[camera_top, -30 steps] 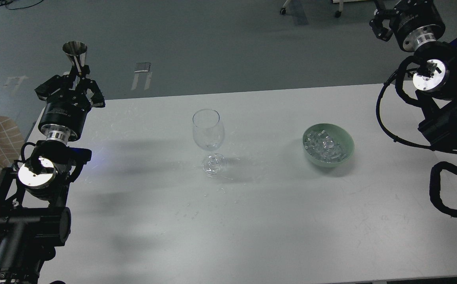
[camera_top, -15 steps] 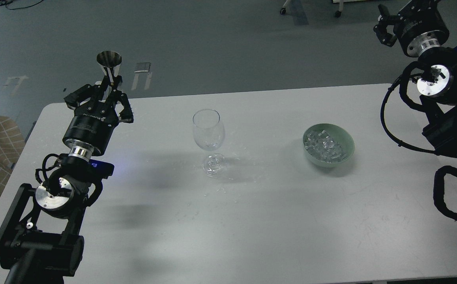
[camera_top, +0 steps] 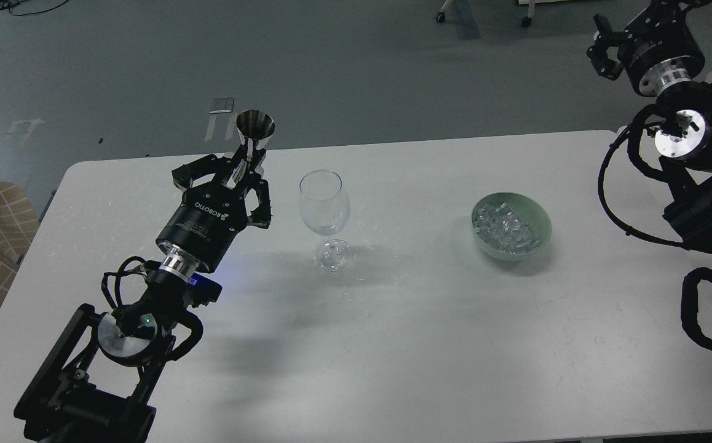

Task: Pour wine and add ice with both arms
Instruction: 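Move the jigger over the wine glass with the left gripper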

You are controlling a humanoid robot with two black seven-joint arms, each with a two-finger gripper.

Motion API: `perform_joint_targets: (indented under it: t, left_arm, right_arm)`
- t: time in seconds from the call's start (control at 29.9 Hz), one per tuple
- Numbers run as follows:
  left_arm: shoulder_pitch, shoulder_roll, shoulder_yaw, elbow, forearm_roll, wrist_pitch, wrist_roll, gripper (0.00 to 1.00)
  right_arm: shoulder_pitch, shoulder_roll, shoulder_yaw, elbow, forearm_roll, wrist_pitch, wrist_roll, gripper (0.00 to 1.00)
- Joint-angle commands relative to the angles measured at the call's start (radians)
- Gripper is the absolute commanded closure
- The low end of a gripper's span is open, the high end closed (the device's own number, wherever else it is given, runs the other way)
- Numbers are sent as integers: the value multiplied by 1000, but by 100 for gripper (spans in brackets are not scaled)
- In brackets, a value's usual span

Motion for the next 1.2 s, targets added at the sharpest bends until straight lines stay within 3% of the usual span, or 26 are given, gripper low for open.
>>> perform_joint_targets:
  t: [0.0,0.74,0.94,1.17]
  left_arm:
    - [-5,-1,3,0,63,38,3,100]
    - [-5,13,32,-23,293,47,3,100]
    - [-2,-1,32,-41,407,47,36,100]
    - [-10,-1,32,-43,441,47,41,100]
  right_arm:
    - [-8,-6,0,2,2,1,0,0]
    - [-22,-6,0,19,2,1,0,0]
    - [-24,-4,2,25,2,-3,0,0]
    - [-27,-4,2,51,2,-7,0,0]
